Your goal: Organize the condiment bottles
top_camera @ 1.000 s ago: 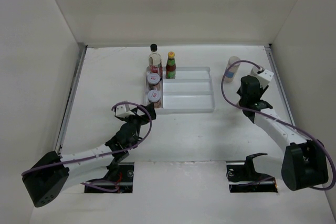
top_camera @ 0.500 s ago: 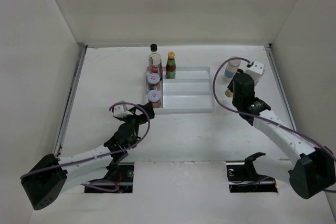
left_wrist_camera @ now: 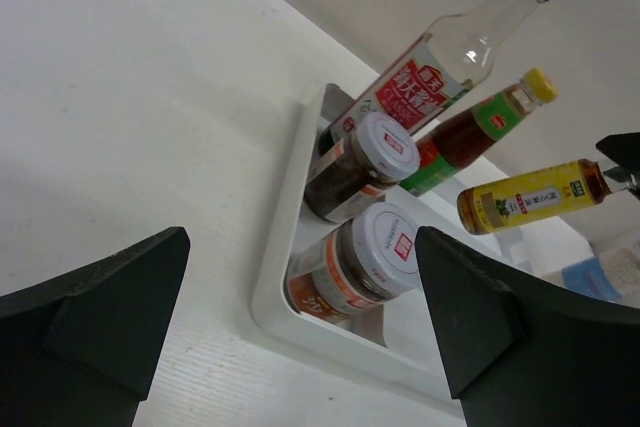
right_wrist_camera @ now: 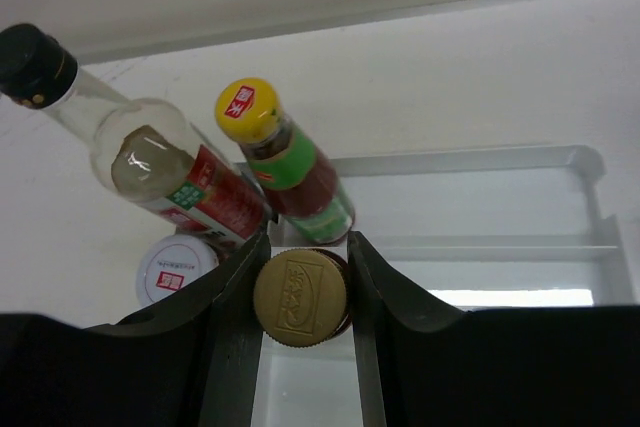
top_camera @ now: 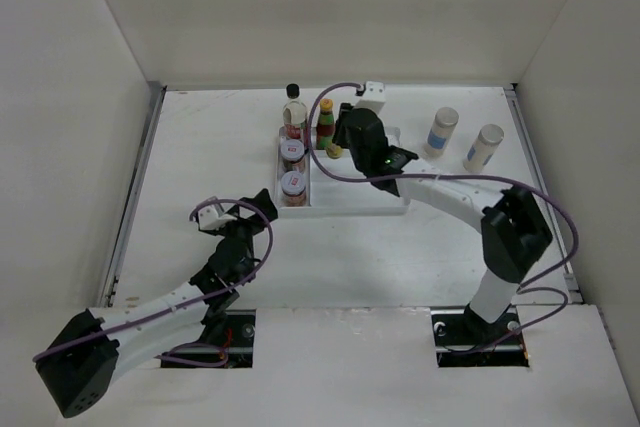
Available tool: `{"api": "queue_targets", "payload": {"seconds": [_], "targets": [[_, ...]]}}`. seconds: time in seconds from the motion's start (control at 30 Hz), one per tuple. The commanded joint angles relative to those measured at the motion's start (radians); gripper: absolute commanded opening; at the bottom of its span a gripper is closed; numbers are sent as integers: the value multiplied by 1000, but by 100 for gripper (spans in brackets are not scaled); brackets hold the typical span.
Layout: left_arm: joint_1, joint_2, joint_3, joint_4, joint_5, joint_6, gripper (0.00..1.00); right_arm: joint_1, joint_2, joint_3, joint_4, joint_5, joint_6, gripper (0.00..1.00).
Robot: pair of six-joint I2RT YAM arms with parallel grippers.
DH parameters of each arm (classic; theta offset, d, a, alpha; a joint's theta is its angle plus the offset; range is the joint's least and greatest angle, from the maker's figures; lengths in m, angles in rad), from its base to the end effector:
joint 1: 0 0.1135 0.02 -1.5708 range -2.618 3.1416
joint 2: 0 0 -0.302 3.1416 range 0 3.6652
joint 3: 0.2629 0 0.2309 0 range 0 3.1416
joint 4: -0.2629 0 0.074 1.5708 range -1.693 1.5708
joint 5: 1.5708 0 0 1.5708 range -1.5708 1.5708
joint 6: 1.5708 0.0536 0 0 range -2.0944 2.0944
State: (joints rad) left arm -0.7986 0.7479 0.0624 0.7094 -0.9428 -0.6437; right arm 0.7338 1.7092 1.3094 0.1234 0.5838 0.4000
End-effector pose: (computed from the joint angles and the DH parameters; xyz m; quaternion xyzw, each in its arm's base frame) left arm 0.1111 -0.0519 0.2267 -0.2758 0.6457 -0.1826 0.6882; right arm 0.3203 0.2490 0.3487 0.0442 0.7822 0.1164 0.6104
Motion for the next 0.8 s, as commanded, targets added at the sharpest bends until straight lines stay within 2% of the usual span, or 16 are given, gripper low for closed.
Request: {"api": "queue_targets", "payload": {"seconds": [0.0, 0.2, 0.57, 0.67, 0.77], "targets": [[2, 11, 19, -47, -93, -23, 100, 17, 58, 126, 101, -33, 10, 29], [-7, 36, 25, -56, -96, -40, 100, 26, 184, 218, 64, -33, -4, 29], [-15, 38, 19, -31, -64, -47, 100, 52, 250, 171, 32, -13, -18, 31], [-11, 53, 17, -19, -62, -47, 100, 58, 260, 165, 32, -12, -16, 37], [-11, 48, 16, -19, -57, -47, 100, 60, 254, 162, 32, -10, -16, 51]]}}
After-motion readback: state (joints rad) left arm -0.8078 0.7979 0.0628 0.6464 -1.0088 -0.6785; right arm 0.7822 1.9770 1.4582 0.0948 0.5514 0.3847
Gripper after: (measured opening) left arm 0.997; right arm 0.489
